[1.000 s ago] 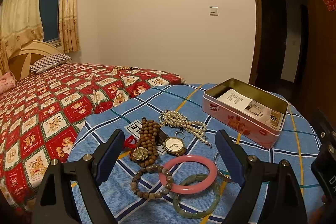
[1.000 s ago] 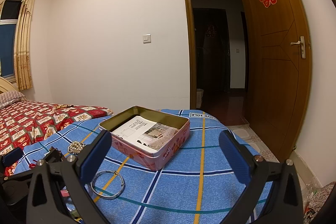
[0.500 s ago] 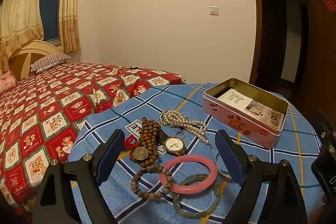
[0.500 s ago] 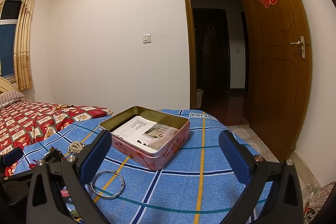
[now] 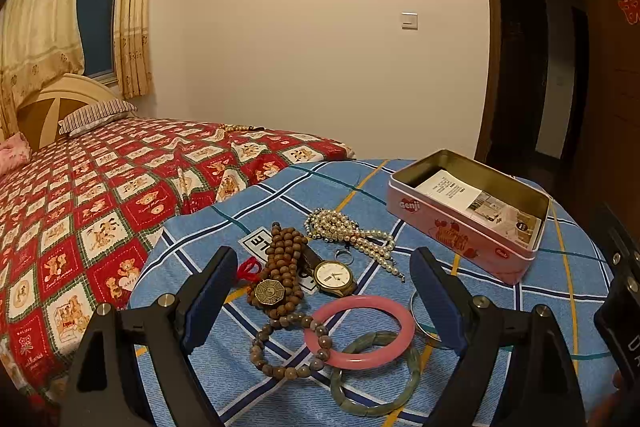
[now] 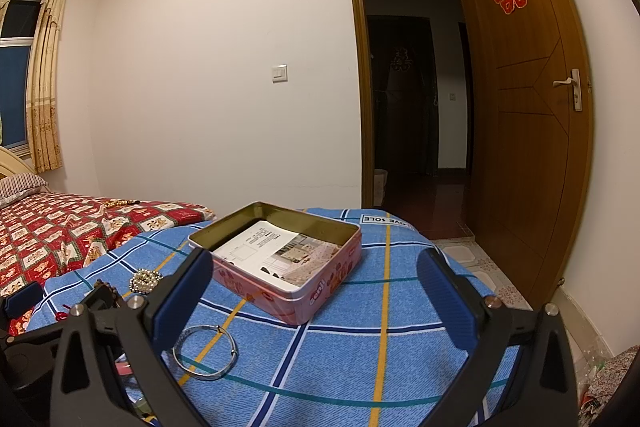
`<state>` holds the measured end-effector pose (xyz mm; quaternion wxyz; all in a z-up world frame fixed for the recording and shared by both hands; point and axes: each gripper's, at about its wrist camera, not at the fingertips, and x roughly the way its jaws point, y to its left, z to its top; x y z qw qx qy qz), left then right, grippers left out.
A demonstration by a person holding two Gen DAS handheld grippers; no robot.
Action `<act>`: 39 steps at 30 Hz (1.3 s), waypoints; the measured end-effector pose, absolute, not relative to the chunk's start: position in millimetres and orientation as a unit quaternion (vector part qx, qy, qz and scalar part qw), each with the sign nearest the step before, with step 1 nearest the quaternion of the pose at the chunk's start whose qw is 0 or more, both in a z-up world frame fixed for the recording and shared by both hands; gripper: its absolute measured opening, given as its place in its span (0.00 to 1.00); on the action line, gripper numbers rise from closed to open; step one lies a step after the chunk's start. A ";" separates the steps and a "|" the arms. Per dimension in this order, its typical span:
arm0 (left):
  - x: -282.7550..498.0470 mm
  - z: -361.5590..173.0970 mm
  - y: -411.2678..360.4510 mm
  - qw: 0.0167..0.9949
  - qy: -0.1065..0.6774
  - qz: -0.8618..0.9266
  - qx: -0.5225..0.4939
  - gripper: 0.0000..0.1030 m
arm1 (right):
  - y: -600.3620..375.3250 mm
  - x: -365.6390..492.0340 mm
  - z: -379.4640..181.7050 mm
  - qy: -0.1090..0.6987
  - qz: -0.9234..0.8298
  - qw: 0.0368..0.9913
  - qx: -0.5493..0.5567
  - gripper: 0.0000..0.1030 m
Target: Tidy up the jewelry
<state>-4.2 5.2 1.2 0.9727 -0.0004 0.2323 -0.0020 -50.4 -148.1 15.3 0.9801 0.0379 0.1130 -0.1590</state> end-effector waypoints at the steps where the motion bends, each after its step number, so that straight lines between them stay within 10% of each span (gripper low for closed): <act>1: -4.4 1.3 5.2 0.973 0.232 -0.002 -0.001 0.85 | -148.5 -50.5 15.3 0.113 -0.159 0.980 0.038 1.00; 28: 5.0 -4.6 19.1 0.964 0.266 -0.019 -0.012 0.85 | -153.0 -49.6 12.1 0.120 -0.159 0.979 0.043 1.00; 39: 4.1 -12.8 96.8 0.956 0.295 0.005 -0.006 0.85 | -168.6 -4.5 -11.4 0.268 -0.028 0.958 0.099 0.87</act>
